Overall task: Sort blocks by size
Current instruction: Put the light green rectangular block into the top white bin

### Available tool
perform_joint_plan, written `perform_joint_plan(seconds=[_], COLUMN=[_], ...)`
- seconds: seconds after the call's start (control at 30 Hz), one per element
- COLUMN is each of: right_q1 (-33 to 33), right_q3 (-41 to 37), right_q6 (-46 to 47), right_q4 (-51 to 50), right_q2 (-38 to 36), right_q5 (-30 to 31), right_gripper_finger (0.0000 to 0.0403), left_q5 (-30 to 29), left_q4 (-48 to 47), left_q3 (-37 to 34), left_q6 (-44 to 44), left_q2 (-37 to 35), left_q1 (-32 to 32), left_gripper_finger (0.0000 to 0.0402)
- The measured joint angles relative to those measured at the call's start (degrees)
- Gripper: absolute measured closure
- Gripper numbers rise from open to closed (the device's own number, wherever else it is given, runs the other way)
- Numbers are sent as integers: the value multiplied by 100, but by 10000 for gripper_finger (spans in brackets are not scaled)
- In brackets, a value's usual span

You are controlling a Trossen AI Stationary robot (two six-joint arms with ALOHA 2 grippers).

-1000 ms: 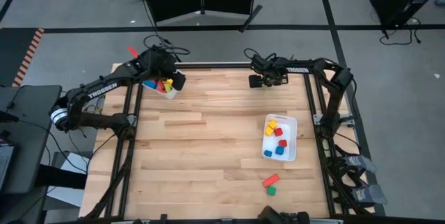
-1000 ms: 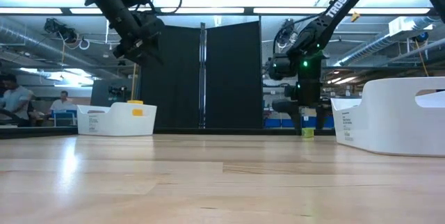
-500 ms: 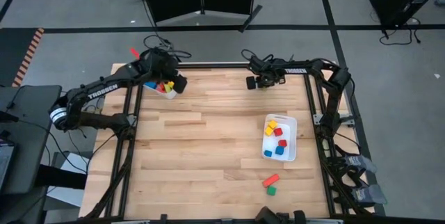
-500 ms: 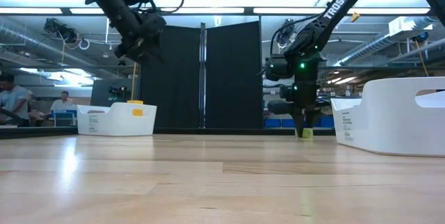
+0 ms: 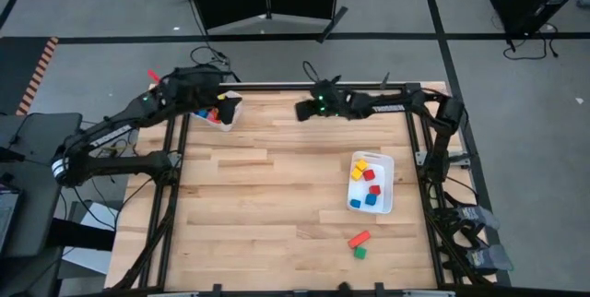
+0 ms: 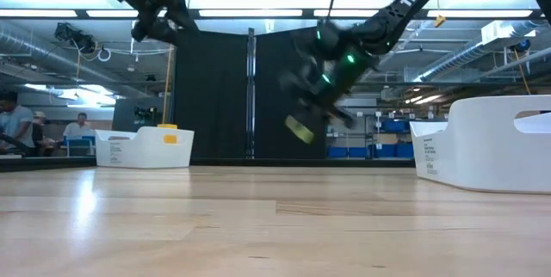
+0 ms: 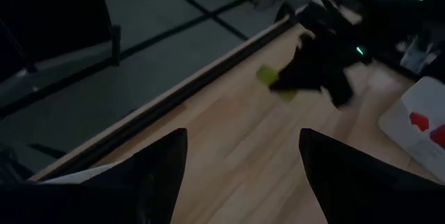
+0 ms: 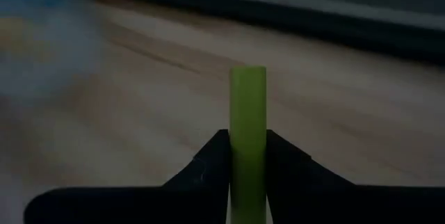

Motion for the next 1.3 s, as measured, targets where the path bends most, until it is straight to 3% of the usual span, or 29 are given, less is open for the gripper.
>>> perform_joint_plan(seconds=[0.1,0.2,0.37,0.87,1.3], right_q1=[322,493,616,834,799], right_q3=[9,328,1359,4935,7038], right_q6=[-228,-443,-895,-1566,-1561], right_q4=[1305,1683,1609,1120,1265], right_q2=[32,103,556,2962,4550], right_q5=[-145,-105,-137,-629,-671], right_gripper_finger=[332,332,332,332,332], left_q5=[-190,-360,-405,-410,-420], left_q4=[0,-2,20,86,293], left_q3=[0,-1,0,0,0], left_q6=[-26,-128,-152,-266,-109], left_q2=[-243,-400,-511,-696,-1132], left_q1=[-71,-146,-234,-642,-764], left_gripper_finger=[117,117,117,117,117])
